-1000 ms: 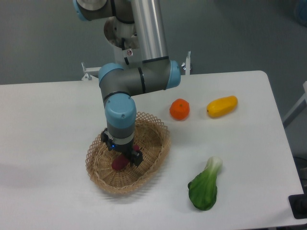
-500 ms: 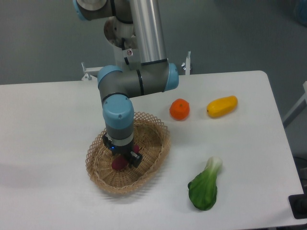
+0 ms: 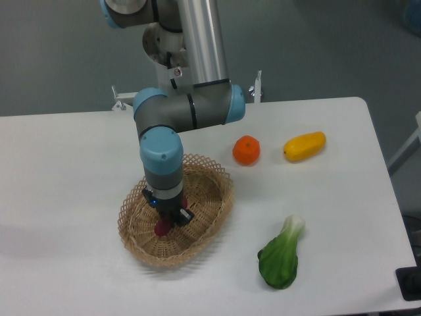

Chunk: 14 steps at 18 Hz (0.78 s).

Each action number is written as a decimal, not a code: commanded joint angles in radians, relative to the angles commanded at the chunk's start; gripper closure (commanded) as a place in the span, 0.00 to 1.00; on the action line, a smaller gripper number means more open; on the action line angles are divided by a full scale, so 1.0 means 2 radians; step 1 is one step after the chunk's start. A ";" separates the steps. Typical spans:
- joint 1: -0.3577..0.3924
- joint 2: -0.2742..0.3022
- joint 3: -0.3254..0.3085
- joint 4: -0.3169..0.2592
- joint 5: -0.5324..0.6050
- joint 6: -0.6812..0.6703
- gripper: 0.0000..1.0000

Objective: Pick up the sweet potato from the basket
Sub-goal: 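Lift the sweet potato out of the basket toward the yellow pepper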

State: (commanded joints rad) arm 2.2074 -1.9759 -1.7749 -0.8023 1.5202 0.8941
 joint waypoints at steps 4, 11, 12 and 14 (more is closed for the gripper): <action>0.027 0.021 0.007 -0.008 -0.002 0.045 0.74; 0.112 0.064 0.020 -0.032 -0.004 0.146 0.74; 0.128 0.071 0.021 -0.042 -0.004 0.168 0.74; 0.157 0.082 0.028 -0.064 -0.005 0.204 0.74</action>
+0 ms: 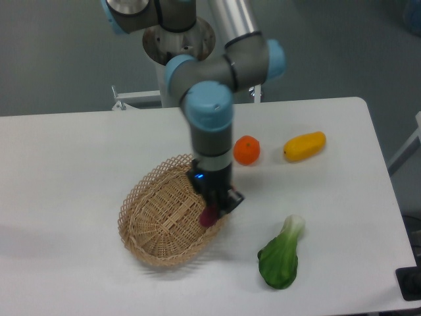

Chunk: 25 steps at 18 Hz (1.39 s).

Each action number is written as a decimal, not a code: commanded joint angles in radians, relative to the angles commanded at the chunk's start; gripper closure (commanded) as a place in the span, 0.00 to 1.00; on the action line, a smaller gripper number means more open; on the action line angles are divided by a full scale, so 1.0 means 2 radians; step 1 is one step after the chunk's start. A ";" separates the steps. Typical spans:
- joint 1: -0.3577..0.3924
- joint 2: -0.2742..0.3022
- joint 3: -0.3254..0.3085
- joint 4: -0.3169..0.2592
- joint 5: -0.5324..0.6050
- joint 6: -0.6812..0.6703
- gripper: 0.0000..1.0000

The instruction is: Pick up the sweet potato from the basket

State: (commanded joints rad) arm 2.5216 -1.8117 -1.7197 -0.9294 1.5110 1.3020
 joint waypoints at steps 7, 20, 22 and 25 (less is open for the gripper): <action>0.068 0.012 0.018 -0.049 -0.011 0.085 0.74; 0.075 0.017 0.018 -0.049 -0.011 0.096 0.74; 0.075 0.017 0.016 -0.049 -0.011 0.096 0.74; 0.075 0.018 0.017 -0.049 -0.012 0.096 0.74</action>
